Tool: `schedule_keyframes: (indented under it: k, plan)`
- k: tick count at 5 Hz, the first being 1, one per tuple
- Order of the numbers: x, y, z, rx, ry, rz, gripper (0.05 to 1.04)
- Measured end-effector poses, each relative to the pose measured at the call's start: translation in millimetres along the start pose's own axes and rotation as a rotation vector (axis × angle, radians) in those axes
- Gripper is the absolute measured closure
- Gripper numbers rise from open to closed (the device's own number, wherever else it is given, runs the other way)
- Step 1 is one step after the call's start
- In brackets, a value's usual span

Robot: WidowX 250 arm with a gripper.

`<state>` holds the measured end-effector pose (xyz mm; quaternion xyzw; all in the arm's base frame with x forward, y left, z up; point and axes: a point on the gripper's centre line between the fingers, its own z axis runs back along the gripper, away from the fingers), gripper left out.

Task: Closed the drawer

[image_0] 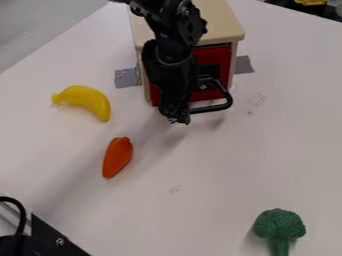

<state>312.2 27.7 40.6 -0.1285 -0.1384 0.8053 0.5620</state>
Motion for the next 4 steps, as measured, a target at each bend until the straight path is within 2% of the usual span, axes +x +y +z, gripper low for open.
schedule_keyframes:
  k: [1, 2, 4]
  plan:
    - [-6.5, -3.4, 17.9, -0.013, 0.045, -0.006, 0.084]
    - [-21.5, -0.9, 55.7, -0.031, 0.125, -0.022, 0.084]
    - [-37.9, 27.9, 90.9, -0.017, 0.211, -0.095, 0.084]
